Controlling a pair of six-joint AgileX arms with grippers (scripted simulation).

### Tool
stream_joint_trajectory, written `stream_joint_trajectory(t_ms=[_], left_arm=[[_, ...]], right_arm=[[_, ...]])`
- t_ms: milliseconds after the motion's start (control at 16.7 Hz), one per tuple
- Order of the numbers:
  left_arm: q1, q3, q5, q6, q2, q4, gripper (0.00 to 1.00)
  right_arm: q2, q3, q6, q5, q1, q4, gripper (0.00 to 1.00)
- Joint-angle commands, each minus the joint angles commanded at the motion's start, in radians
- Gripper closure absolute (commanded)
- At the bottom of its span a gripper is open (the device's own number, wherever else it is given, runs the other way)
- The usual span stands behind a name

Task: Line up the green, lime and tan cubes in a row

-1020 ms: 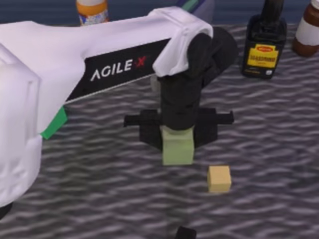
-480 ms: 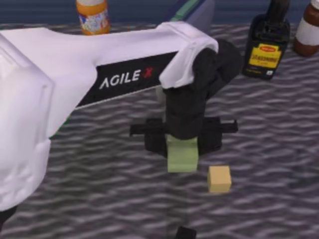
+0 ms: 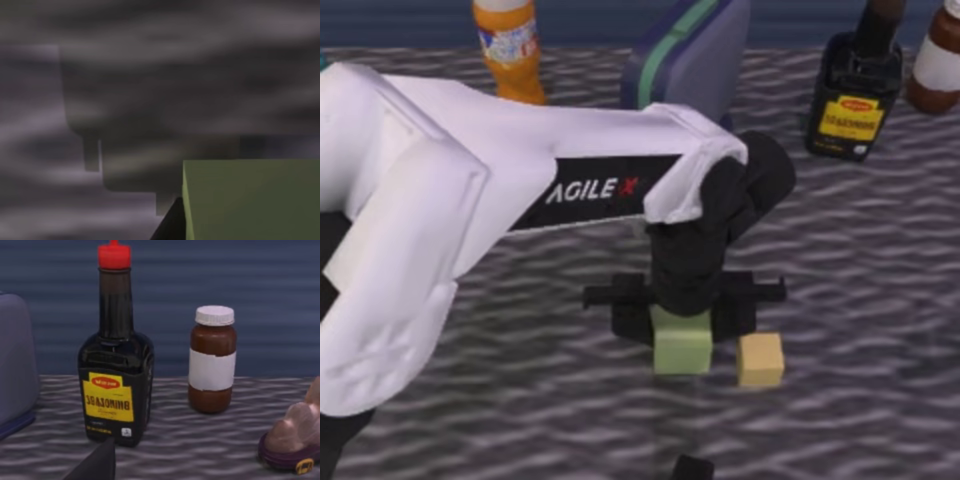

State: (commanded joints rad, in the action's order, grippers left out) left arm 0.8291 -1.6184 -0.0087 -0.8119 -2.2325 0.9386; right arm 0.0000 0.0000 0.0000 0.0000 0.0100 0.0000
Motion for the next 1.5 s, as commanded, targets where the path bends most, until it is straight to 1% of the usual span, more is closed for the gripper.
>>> stream_joint_trajectory(t_ms=[60,840,900,1500], left_arm=[[0.0,0.0,0.0,0.0,0.0,0.0,1.0],[0.0,0.0,0.0,0.0,0.0,0.0,0.02],[0.0,0.0,0.0,0.0,0.0,0.0,0.0],[-0.002,-0.014,-0.001,0.001,0.005,0.018,0.0]], right_arm=[[0.0,0.0,0.0,0.0,0.0,0.0,0.0],[0.0,0.0,0.0,0.0,0.0,0.0,0.0],[0.0,0.0,0.0,0.0,0.0,0.0,0.0],[0.0,0.0,0.0,0.0,0.0,0.0,0.0]])
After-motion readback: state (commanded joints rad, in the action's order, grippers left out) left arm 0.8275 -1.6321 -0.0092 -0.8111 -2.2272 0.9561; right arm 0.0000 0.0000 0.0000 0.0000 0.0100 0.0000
